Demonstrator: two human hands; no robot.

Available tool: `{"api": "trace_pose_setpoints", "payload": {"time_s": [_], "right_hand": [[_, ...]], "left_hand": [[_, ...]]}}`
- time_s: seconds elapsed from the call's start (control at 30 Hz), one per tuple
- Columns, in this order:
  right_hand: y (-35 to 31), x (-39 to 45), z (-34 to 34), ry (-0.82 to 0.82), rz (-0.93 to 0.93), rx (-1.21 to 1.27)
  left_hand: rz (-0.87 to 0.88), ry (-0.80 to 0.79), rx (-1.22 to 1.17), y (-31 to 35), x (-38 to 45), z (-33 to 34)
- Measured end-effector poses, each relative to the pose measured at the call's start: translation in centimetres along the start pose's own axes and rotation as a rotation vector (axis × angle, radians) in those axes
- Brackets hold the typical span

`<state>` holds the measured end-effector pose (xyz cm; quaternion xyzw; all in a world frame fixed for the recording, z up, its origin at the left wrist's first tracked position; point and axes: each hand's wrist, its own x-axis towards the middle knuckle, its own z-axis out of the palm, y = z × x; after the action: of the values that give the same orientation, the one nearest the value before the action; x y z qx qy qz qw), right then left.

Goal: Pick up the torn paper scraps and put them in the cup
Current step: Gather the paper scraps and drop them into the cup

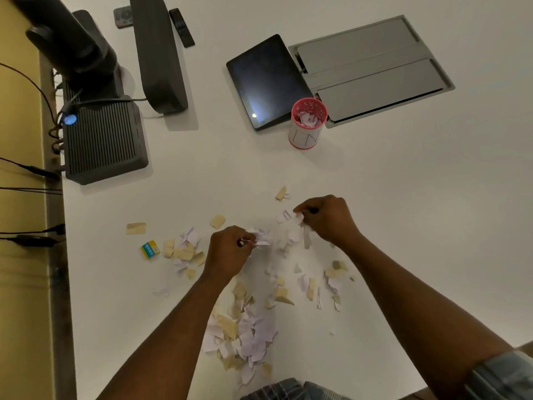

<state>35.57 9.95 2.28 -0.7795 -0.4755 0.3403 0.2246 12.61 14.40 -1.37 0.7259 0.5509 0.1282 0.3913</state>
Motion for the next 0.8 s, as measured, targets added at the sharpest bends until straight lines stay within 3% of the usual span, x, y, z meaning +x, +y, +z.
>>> {"api": "trace_pose_setpoints", "payload": {"time_s": [0.2,0.33,0.5,0.8], "right_hand": [[-2.9,8.0,-5.7,0.182,0.056,0.203],[-4.6,14.3,-8.1,0.316,0.034,0.228],[-5.5,18.5,-8.4,0.618,-0.071,0.136],[-3.8,19.2,-6.1,0.468,-0.239,-0.254]], "left_hand": [[-0.082,-0.021,-0.033,-0.1,1.3,0.1],[-0.138,-0.028,-0.049,-0.3,1.5,0.3],[-0.16,-0.023,-0.097,-0.4,1.3,0.5],[-0.158,-0.028,-0.071,-1.2,0.6,0.6]]}}
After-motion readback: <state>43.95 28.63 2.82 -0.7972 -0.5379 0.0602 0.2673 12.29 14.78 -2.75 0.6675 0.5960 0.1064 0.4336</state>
